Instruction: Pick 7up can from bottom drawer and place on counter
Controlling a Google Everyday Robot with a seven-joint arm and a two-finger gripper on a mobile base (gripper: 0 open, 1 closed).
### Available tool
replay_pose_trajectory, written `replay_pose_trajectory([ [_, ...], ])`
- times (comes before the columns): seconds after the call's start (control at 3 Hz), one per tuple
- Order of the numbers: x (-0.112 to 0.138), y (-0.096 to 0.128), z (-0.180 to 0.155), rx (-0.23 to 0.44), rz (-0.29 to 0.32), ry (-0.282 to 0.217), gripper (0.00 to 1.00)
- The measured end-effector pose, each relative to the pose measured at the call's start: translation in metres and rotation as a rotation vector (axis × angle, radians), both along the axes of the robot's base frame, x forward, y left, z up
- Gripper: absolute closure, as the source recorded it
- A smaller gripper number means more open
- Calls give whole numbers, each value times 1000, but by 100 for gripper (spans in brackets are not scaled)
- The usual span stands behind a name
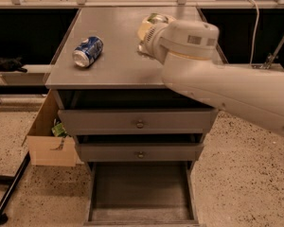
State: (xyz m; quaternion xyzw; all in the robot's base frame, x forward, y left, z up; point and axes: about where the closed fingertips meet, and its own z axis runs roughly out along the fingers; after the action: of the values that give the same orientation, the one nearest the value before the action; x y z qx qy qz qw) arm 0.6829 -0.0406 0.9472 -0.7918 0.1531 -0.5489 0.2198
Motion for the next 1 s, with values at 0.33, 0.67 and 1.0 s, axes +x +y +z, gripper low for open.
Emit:
replay_pose_trajectory([
  [0.33,4,6,10,7,7,-15,100],
  [0.67,-2,12,10,-14,6,-18,100],
  [1.0,5,26,0,-47,27,-6,100],
])
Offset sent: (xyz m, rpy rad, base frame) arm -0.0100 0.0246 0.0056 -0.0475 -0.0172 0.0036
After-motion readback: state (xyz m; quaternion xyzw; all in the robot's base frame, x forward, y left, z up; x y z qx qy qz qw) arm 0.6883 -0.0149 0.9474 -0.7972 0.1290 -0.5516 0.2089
